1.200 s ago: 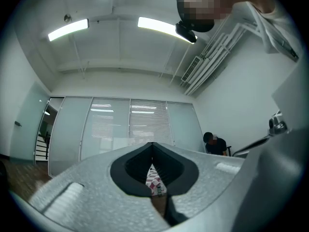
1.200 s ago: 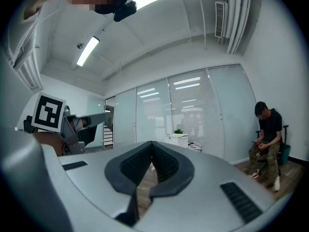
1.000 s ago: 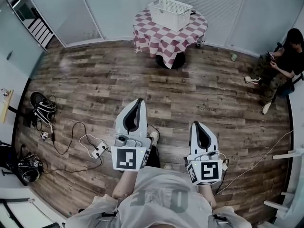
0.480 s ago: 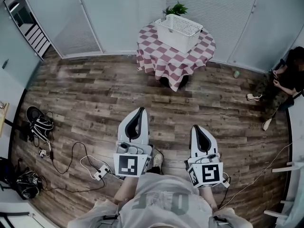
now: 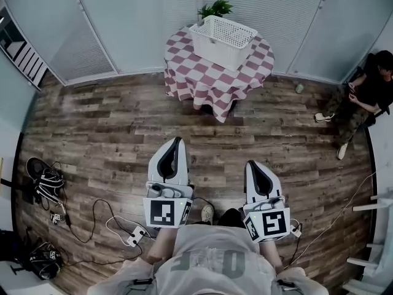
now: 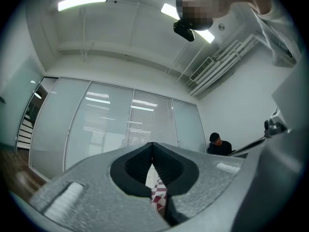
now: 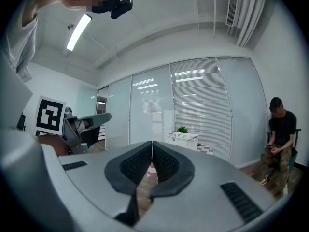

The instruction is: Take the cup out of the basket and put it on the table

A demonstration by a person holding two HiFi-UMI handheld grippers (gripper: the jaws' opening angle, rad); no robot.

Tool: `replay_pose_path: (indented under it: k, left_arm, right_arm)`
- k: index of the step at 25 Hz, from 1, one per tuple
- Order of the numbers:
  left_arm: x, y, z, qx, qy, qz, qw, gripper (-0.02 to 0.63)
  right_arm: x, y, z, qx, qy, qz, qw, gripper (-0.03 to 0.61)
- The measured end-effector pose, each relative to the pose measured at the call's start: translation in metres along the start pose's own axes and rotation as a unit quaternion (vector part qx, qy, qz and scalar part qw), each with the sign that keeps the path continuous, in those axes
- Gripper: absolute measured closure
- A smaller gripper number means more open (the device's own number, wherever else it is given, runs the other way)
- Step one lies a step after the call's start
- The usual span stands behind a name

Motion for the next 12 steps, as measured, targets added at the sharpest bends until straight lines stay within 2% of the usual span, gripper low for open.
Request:
replay_pose_path:
  k: [8,12]
  left_arm:
    - [0.034,-0.06,-0.001,0.019,-0.001,0.028,0.9994,0.609]
    - [0.034,-0.096,0.007,0.0,-0.019,0.007,0.9998,0.609]
  right_arm:
    - [0.001,-0.057,-0.039,0.019,-0.009,0.001,1.0,0.568]
    - [-0.008,-0.097,-0.063,0.002,-0.01,-0.013,1.0,0.569]
Point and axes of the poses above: the fingertips, and each gripper's own axes: y backward along the fingers, z to its left, x out of its underside, the point moved 5 cm from there along y, backward along the fingers, and after that the axes turned 8 degrees about -y, right-handed, at the moved point
